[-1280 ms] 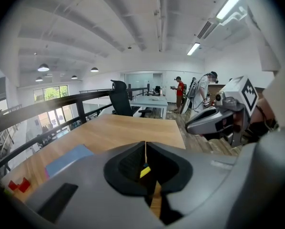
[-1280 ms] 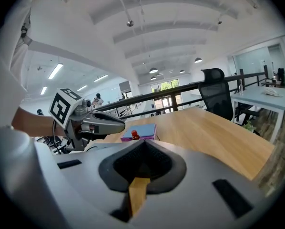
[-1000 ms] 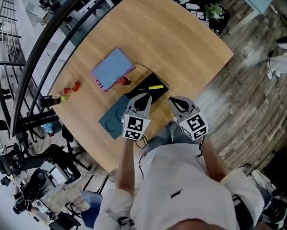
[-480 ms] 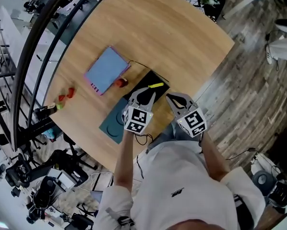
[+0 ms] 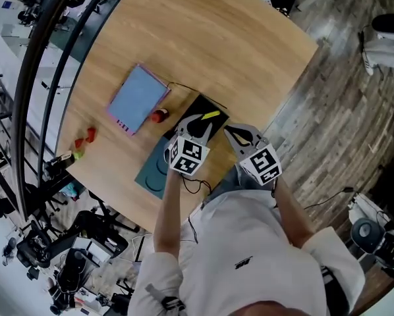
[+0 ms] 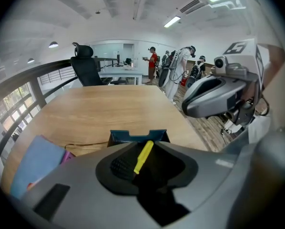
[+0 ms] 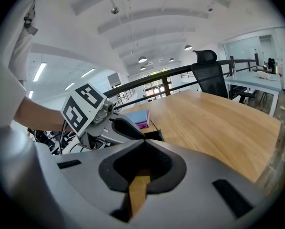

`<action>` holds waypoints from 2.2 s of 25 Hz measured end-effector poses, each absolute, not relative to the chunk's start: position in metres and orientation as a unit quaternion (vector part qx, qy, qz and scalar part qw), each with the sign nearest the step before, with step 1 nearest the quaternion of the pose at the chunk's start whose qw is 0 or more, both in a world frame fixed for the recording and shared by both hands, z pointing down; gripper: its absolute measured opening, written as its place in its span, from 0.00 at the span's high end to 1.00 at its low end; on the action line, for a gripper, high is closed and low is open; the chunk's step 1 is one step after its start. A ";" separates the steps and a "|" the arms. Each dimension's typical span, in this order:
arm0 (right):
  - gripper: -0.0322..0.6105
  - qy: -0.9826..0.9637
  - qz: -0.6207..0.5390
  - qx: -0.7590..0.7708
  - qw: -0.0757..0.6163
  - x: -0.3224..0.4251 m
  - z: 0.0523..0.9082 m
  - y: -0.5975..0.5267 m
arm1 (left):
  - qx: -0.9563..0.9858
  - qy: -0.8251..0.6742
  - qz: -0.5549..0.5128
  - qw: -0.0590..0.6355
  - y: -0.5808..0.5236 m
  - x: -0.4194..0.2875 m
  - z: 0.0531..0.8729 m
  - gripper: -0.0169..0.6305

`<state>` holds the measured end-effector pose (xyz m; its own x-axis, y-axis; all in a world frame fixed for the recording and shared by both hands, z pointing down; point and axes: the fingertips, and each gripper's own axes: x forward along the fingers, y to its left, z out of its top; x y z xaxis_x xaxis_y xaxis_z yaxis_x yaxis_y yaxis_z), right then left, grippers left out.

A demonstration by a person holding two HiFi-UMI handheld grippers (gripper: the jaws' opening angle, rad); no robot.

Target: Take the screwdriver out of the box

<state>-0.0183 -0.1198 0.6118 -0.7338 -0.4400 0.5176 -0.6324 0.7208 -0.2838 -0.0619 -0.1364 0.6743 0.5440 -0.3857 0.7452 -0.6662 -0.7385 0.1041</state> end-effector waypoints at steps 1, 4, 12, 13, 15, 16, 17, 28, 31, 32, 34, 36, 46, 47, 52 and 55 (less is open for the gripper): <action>0.96 -0.903 0.228 0.297 0.213 -0.019 0.613 -0.120 | 0.856 -0.303 0.371 0.192 -0.137 -0.062 0.679 0.79; 0.96 -0.901 0.231 0.298 0.213 -0.020 0.616 -0.120 | 0.852 -0.297 0.384 0.197 -0.138 -0.065 0.691 0.79; 0.96 -0.896 0.238 0.304 0.217 -0.018 0.622 -0.122 | 0.841 -0.278 0.409 0.217 -0.138 -0.071 0.716 0.76; 0.96 -0.896 0.239 0.305 0.217 -0.018 0.622 -0.121 | 0.841 -0.274 0.411 0.222 -0.137 -0.070 0.717 0.75; 0.96 -0.894 0.241 0.308 0.218 -0.017 0.624 -0.121 | 0.839 -0.263 0.416 0.231 -0.135 -0.069 0.721 0.75; 0.96 -0.894 0.242 0.309 0.218 -0.017 0.624 -0.121 | 0.838 -0.259 0.419 0.235 -0.134 -0.068 0.723 0.75; 0.96 -0.893 0.242 0.310 0.218 -0.017 0.625 -0.121 | 0.836 -0.257 0.423 0.238 -0.134 -0.067 0.725 0.75; 0.96 -0.889 0.244 0.322 0.217 -0.009 0.625 -0.121 | 0.823 -0.264 0.445 0.236 -0.141 -0.061 0.741 0.77; 0.96 -0.888 0.245 0.325 0.217 -0.007 0.625 -0.121 | 0.821 -0.261 0.455 0.224 -0.141 -0.062 0.741 0.80; 0.96 -0.887 0.245 0.326 0.216 -0.007 0.624 -0.121 | 0.821 -0.259 0.458 0.220 -0.140 -0.062 0.741 0.82; 0.96 -0.887 0.244 0.327 0.215 -0.005 0.624 -0.120 | 0.821 -0.257 0.460 0.219 -0.138 -0.061 0.741 0.86; 0.96 -0.887 0.243 0.328 0.215 -0.004 0.623 -0.120 | 0.822 -0.255 0.457 0.223 -0.136 -0.059 0.740 0.86; 0.96 -0.888 0.238 0.331 0.214 0.001 0.617 -0.119 | 0.828 -0.266 0.444 0.214 -0.133 -0.062 0.723 0.86; 0.96 -0.888 0.237 0.331 0.214 0.002 0.617 -0.119 | 0.829 -0.271 0.441 0.212 -0.134 -0.063 0.720 0.86; 0.96 -0.892 0.224 0.331 0.210 0.002 0.610 -0.121 | 0.833 -0.300 0.420 0.199 -0.138 -0.068 0.698 0.86; 0.96 -0.897 0.210 0.330 0.207 0.001 0.602 -0.123 | 0.837 -0.322 0.400 0.191 -0.141 -0.071 0.681 0.86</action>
<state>0.0012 -0.1231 0.6023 -0.6963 -0.5050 0.5100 -0.6791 0.6937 -0.2403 -0.0708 -0.1407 0.6812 0.4729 -0.3860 0.7920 -0.6916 -0.7195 0.0623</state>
